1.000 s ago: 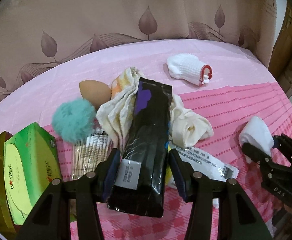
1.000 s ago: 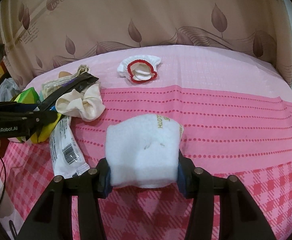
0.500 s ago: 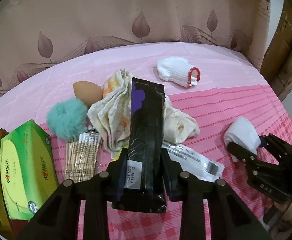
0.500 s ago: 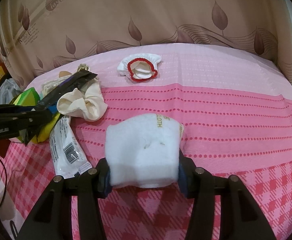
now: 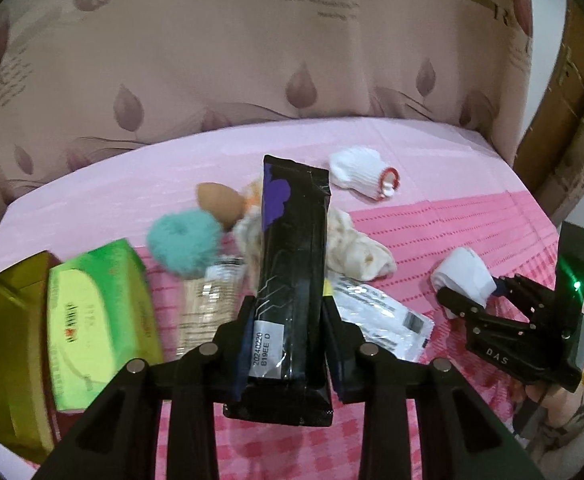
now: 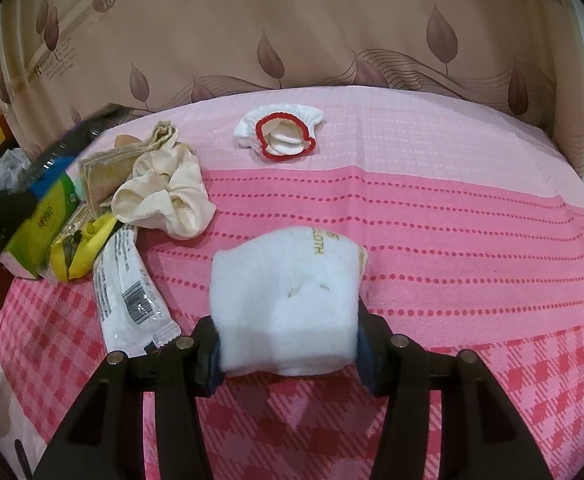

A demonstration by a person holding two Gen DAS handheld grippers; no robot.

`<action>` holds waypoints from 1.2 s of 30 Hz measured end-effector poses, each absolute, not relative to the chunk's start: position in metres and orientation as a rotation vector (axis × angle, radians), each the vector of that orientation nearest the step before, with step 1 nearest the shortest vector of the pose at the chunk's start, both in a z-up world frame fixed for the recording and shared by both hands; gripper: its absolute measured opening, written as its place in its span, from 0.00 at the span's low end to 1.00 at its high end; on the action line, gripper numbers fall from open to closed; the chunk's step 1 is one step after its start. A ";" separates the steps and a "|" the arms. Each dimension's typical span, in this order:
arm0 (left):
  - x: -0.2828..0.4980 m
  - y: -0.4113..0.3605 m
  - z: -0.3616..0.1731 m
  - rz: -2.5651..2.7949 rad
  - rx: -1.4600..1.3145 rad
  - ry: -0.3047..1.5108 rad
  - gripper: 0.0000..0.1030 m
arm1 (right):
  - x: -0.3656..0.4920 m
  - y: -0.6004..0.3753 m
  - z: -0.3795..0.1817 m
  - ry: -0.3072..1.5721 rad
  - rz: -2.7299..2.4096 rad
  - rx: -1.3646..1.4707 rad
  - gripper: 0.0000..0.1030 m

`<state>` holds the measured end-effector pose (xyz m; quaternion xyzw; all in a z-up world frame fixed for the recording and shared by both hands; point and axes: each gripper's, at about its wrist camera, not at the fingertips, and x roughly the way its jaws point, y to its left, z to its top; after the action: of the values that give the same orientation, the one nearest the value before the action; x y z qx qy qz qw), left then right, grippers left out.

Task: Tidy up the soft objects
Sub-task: 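Carry the black packet into the gold tin and open the left tool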

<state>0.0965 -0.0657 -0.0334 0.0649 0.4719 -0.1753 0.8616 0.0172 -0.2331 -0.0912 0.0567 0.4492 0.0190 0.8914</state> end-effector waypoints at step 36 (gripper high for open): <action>0.090 0.224 -0.058 0.188 -0.032 1.052 0.31 | 0.016 -0.223 -0.101 0.951 -0.006 0.014 0.47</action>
<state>0.0896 0.2237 -0.0578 -0.0154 0.5012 0.0896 0.8605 0.0162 -0.2234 -0.1006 0.0065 0.4577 -0.0027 0.8891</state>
